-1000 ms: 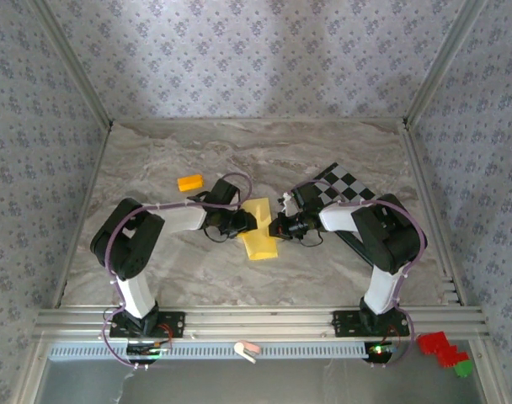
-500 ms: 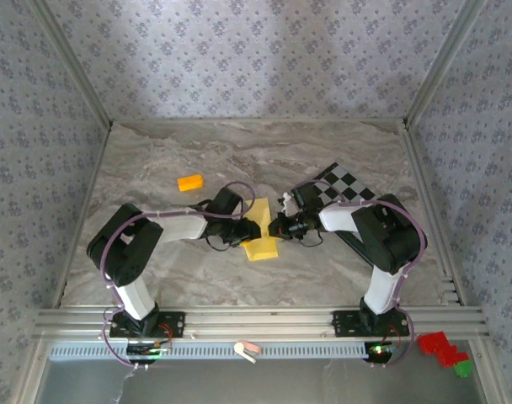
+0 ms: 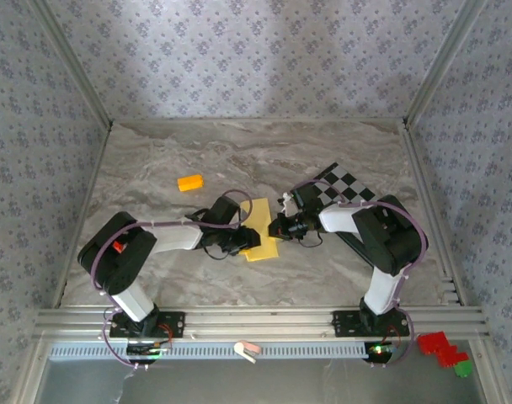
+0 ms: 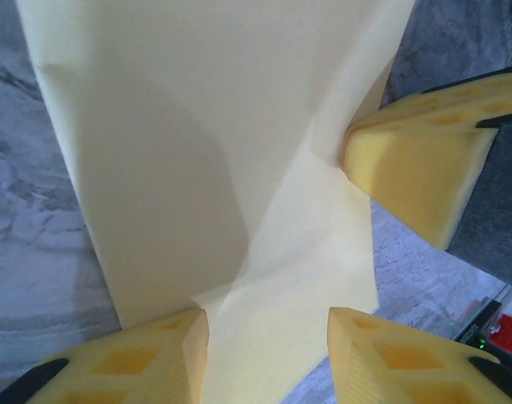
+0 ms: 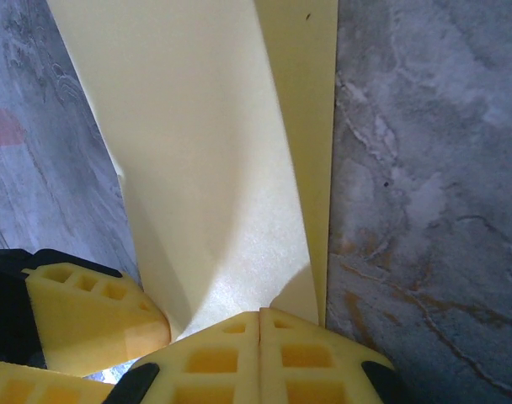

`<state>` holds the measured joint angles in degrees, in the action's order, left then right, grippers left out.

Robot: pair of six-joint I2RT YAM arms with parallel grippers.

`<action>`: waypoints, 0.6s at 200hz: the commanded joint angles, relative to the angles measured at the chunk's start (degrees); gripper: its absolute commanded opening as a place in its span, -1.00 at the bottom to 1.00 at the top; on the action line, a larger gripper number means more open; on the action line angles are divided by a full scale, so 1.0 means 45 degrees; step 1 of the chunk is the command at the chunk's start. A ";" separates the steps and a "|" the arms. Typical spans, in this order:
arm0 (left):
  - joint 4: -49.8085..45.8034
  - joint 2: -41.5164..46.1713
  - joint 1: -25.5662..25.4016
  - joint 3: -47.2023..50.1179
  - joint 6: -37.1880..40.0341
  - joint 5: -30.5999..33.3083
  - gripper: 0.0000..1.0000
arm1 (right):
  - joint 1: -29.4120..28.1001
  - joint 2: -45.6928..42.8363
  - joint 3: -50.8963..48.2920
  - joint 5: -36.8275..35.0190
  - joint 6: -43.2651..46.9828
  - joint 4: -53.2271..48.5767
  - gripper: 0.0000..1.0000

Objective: Fold a paper plane with a square sheet of paper (pick it up from the middle)
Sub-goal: First fold the square sheet of paper in half at the center of the table.

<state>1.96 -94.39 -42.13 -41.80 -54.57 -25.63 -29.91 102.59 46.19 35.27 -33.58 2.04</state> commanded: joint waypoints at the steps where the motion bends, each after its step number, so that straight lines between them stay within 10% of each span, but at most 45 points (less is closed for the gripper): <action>1: -0.0226 -0.0021 -0.0034 0.0345 -0.0135 0.0027 -0.15 | 0.0011 0.0580 -0.0793 -0.2134 0.0141 -0.1981 -1.00; 120: -0.0201 0.0272 -0.0384 0.0539 -0.0203 -0.0225 -0.12 | -0.0031 0.0504 -0.0793 -0.2212 0.0141 -0.2037 -1.00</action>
<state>1.26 -91.24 -43.51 -40.56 -54.78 -25.78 -30.11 102.35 45.98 34.70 -33.61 2.33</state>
